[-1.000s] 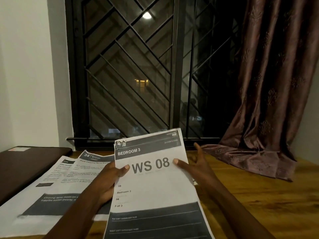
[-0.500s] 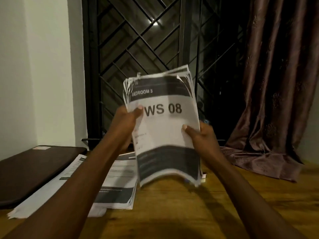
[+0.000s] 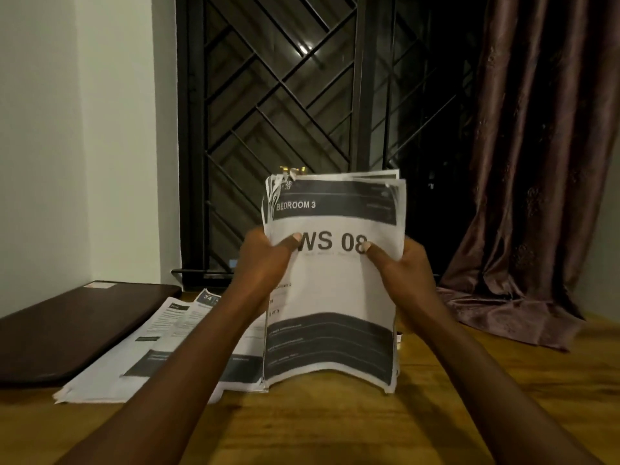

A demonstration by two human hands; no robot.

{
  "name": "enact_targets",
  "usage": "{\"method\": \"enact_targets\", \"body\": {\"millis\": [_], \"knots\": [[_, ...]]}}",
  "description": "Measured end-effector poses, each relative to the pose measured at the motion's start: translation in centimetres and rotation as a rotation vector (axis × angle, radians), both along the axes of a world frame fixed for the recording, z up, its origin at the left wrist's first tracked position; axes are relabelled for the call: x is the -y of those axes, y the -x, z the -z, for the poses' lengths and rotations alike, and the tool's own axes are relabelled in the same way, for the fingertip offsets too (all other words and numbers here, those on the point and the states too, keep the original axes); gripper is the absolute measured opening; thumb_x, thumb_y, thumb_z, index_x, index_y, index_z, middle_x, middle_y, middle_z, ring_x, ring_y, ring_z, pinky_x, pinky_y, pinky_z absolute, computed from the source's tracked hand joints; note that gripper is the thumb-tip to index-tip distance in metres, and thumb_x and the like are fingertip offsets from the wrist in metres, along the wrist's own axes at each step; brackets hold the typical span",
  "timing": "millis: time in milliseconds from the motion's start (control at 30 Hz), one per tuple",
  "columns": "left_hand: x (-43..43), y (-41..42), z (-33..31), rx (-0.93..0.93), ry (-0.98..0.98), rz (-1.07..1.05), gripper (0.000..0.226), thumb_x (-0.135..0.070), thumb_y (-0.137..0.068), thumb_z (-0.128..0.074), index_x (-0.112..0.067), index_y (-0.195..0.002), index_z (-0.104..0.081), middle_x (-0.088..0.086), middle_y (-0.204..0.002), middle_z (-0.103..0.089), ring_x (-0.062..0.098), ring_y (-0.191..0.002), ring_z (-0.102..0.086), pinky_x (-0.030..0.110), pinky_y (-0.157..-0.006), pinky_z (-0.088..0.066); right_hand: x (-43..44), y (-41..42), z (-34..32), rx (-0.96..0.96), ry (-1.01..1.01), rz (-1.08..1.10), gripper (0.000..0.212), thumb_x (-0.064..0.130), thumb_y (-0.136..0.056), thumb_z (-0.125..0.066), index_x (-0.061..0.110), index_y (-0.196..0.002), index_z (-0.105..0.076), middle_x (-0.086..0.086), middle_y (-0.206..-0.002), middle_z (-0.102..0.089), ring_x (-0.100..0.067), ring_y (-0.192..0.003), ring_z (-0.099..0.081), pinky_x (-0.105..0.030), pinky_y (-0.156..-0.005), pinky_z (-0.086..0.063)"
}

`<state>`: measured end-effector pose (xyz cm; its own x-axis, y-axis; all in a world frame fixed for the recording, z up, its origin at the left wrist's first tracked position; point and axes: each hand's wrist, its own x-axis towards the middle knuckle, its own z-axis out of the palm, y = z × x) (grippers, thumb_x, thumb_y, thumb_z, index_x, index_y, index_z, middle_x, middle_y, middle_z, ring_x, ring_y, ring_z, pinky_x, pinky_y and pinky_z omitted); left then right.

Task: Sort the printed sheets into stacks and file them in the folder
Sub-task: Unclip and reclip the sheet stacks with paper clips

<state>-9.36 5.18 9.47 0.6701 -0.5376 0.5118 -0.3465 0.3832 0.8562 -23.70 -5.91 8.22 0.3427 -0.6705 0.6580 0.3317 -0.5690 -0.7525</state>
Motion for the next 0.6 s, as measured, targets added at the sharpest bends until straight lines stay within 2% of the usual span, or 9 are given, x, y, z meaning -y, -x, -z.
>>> {"method": "enact_targets", "body": {"millis": [100, 233, 300, 367, 433, 533, 600], "knots": [[-0.1, 0.2, -0.7, 0.019, 0.006, 0.018, 0.007, -0.021, -0.091, -0.064, -0.025, -0.096, -0.060, -0.003, -0.091, -0.071, 0.016, -0.080, -0.069, 0.031, -0.068, -0.056, 0.3, 0.1, -0.1, 0.022, -0.026, -0.016, 0.014, 0.018, -0.089, -0.063, 0.031, -0.093, -0.058, 0.013, -0.088, -0.065, -0.005, -0.080, -0.065, -0.019, -0.061, -0.053], [0.3, 0.1, 1.4, 0.000, -0.144, 0.046, 0.008, -0.021, -0.092, -0.063, -0.025, -0.092, -0.057, 0.000, -0.095, -0.069, 0.015, -0.079, -0.068, 0.030, -0.065, -0.055, 0.2, -0.4, 1.8, -0.075, -0.101, 0.006, 0.026, 0.019, -0.090, -0.062, 0.020, -0.115, -0.056, 0.005, -0.100, -0.062, -0.009, -0.083, -0.060, -0.022, -0.065, -0.050], [0.2, -0.1, 1.6, -0.002, -0.137, 0.056, 0.007, -0.021, -0.092, -0.062, -0.026, -0.091, -0.057, -0.001, -0.094, -0.069, 0.014, -0.079, -0.067, 0.028, -0.063, -0.054, 0.2, -0.3, 1.4, -0.047, -0.103, -0.001, 0.014, 0.019, -0.091, -0.060, 0.025, -0.104, -0.059, 0.006, -0.099, -0.063, -0.007, -0.080, -0.061, -0.020, -0.063, -0.051], [-0.1, -0.2, 0.9, 0.008, -0.100, 0.068, 0.010, -0.020, -0.092, -0.061, -0.030, -0.089, -0.057, -0.004, -0.091, -0.069, 0.013, -0.079, -0.067, 0.027, -0.063, -0.053, 0.5, -0.1, 0.6, -0.008, -0.097, -0.026, 0.013, 0.019, -0.092, -0.059, 0.032, -0.091, -0.057, 0.012, -0.089, -0.064, -0.004, -0.075, -0.063, -0.017, -0.058, -0.051], [-0.3, -0.5, 0.6, 0.004, -0.103, 0.083, 0.009, -0.021, -0.092, -0.062, -0.029, -0.093, -0.058, -0.001, -0.097, -0.070, 0.016, -0.084, -0.069, 0.032, -0.070, -0.056, 0.8, -0.2, 0.5, -0.009, -0.115, -0.031, 0.010, 0.019, -0.093, -0.057, 0.029, -0.097, -0.057, 0.013, -0.089, -0.063, -0.004, -0.077, -0.062, -0.017, -0.059, -0.050], [-0.4, -0.6, 1.5, -0.059, -0.211, 0.133, 0.013, -0.020, -0.091, -0.063, -0.026, -0.103, -0.060, 0.005, -0.114, -0.070, 0.024, -0.095, -0.068, 0.046, -0.088, -0.055, 0.7, -0.7, 1.5, -0.106, -0.138, 0.010, 0.026, 0.018, -0.094, -0.055, 0.017, -0.120, -0.056, 0.006, -0.098, -0.061, -0.005, -0.078, -0.058, -0.019, -0.061, -0.046], [-1.0, -0.9, 1.3, -0.119, -0.212, 0.197, 0.016, -0.015, -0.091, -0.063, -0.024, -0.104, -0.062, 0.007, -0.115, -0.070, 0.026, -0.097, -0.069, 0.048, -0.089, -0.054, 0.6, -0.4, 0.9, -0.138, -0.149, 0.012, 0.028, 0.017, -0.094, -0.056, 0.014, -0.122, -0.056, 0.002, -0.102, -0.062, -0.007, -0.078, -0.057, -0.021, -0.062, -0.046]]}}
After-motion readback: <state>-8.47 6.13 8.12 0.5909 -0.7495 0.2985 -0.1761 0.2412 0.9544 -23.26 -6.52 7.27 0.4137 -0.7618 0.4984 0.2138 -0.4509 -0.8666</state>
